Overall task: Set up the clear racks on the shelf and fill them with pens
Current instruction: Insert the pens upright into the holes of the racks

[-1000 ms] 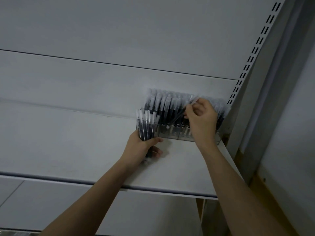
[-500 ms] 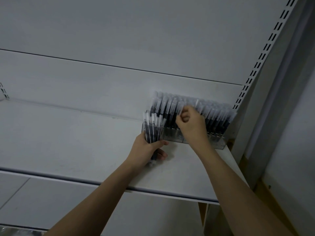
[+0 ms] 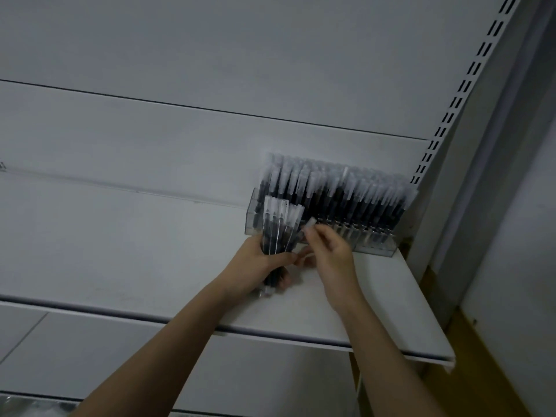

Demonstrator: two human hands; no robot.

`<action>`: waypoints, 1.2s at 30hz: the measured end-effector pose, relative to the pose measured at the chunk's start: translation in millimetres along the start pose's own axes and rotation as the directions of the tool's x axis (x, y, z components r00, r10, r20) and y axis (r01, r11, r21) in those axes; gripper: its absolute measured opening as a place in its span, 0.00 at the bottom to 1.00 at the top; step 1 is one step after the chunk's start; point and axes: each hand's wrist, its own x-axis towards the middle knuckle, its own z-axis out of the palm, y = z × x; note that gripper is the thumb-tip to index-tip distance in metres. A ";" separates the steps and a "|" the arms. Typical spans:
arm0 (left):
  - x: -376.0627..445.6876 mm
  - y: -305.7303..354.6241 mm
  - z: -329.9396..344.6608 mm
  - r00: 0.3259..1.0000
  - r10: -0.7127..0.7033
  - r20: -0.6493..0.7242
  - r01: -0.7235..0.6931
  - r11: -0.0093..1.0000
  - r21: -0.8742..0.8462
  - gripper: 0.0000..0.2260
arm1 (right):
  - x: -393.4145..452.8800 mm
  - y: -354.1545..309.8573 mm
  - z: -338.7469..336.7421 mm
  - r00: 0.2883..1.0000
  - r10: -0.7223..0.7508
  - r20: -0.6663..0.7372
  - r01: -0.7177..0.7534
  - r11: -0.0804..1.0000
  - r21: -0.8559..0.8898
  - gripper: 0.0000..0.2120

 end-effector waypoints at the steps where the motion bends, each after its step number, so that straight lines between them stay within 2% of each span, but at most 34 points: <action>1: 0.1 -0.8 0.2 1.000 0.001 0.003 -0.001 1.000 0.006 0.06 | 0.2 -0.4 -0.9 1.000 0.001 0.014 -0.002 1.000 0.018 0.08; 6: -0.2 -0.9 1.6 1.000 0.014 -0.012 -0.013 1.000 0.022 0.04 | 2.0 2.8 -4.6 1.000 -0.001 0.023 0.000 0.999 0.039 0.07; 11: -0.5 0.1 2.6 0.998 0.011 -0.056 -0.012 1.000 -0.009 0.03 | 2.7 2.3 -8.3 0.997 0.017 -0.071 -0.003 0.980 0.198 0.04; 15: -0.1 -0.8 2.3 0.996 0.041 -0.084 -0.042 0.999 -0.015 0.04 | 2.3 0.6 -8.3 1.000 0.019 -0.007 -0.016 0.950 0.311 0.03; 18: 0.9 -0.8 2.2 0.991 0.057 -0.118 -0.065 0.996 -0.060 0.05 | 3.5 -0.1 -6.8 1.000 0.020 -0.004 -0.018 0.955 0.297 0.07; 21: 2.1 0.2 3.6 0.990 0.015 -0.140 -0.036 0.989 -0.143 0.07 | 10.2 -6.0 -9.8 0.994 -0.013 -0.106 0.041 0.963 0.268 0.08; 23: 3.5 -0.5 2.7 0.987 -0.012 -0.161 -0.017 0.984 -0.175 0.06 | 19.0 -16.7 -14.9 0.973 -0.067 -0.220 0.117 0.968 0.224 0.08; 26: 4.8 -2.1 0.1 0.984 -0.023 -0.176 -0.002 0.990 -0.141 0.05 | 32.4 -39.2 -20.4 0.914 -0.235 -0.332 0.268 0.962 0.057 0.06; 29: 3.4 -1.2 0.4 0.985 -0.029 -0.173 0.013 0.996 -0.091 0.06 | 44.1 -54.4 -21.4 0.868 -0.382 -0.318 0.360 0.924 -0.128 0.07; 33: 3.7 -1.5 -0.2 0.986 -0.019 -0.167 0.005 0.996 -0.087 0.04 | 55.4 -58.7 -19.2 0.852 -0.454 -0.262 0.371 0.875 -0.309 0.09; 36: 4.5 -3.5 -1.2 0.986 -0.019 -0.163 0.008 0.998 -0.069 0.04 | 58.4 -56.0 -15.5 0.849 -0.488 -0.206 0.393 0.841 -0.373 0.08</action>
